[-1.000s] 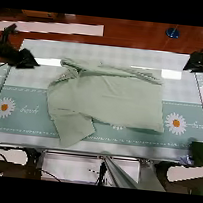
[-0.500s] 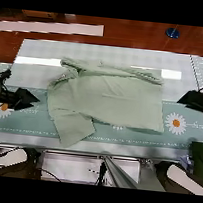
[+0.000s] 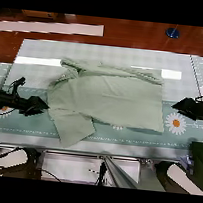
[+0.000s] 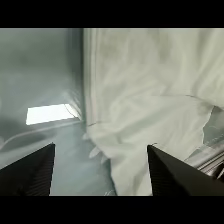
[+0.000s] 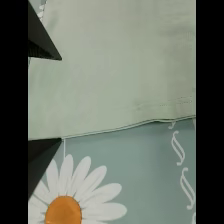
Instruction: Fold the shirts.
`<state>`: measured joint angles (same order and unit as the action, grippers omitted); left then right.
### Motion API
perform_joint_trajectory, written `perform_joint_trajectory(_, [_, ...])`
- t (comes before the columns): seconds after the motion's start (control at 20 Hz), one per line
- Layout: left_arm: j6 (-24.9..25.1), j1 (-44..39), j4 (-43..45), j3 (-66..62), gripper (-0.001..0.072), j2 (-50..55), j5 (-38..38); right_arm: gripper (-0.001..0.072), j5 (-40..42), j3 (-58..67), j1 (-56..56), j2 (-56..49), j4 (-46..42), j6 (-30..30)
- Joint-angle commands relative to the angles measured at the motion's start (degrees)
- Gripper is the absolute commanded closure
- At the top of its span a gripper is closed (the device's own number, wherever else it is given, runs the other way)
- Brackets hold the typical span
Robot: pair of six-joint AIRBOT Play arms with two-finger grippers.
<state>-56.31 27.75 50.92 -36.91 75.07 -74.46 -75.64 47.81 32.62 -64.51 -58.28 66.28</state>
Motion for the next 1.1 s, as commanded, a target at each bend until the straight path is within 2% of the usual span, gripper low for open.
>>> perform_joint_trajectory(0.0, [-0.8,-5.4,-2.6,0.3,0.0041,2.9,4.6,0.0147,-0.5,-0.4,0.2,0.2,0.9,-0.4])
perform_joint_trajectory(0.1, [-1.0,-7.3,-4.9,0.3,0.0049,4.3,7.3,0.0148,-1.2,-0.4,0.2,0.2,1.0,-0.4])
perform_joint_trajectory(0.2, [-4.5,-8.3,-5.1,0.3,0.0076,5.3,10.4,0.0151,-1.6,-0.4,0.2,0.2,1.0,-0.4])
perform_joint_trajectory(0.25, [-6.3,-8.2,-5.1,0.3,0.0224,5.6,11.4,0.0152,-1.8,-0.4,0.2,0.2,1.3,-0.4])
perform_joint_trajectory(0.3, [-6.6,-8.0,-5.0,0.2,0.0470,5.7,11.7,0.0152,-2.1,-0.4,0.2,0.2,1.6,-0.4])
perform_joint_trajectory(0.35, [-6.5,-8.0,-5.0,0.1,0.0661,5.7,11.4,0.0152,-2.3,-0.4,0.2,0.2,2.2,-0.4])
perform_joint_trajectory(0.5, [-6.3,-8.0,-4.8,0.1,0.0675,5.7,9.7,0.0152,-3.9,-0.4,0.2,0.2,2.8,0.0])
perform_joint_trajectory(0.75, [-3.7,-8.0,-4.6,0.1,0.0675,5.7,6.4,0.0153,-6.8,-5.3,0.2,0.2,-7.3,0.5])
perform_joint_trajectory(1.05, [-2.9,-8.0,-4.7,0.1,0.0675,5.7,5.7,0.0153,-5.7,-13.9,0.2,2.0,-6.9,-0.6])
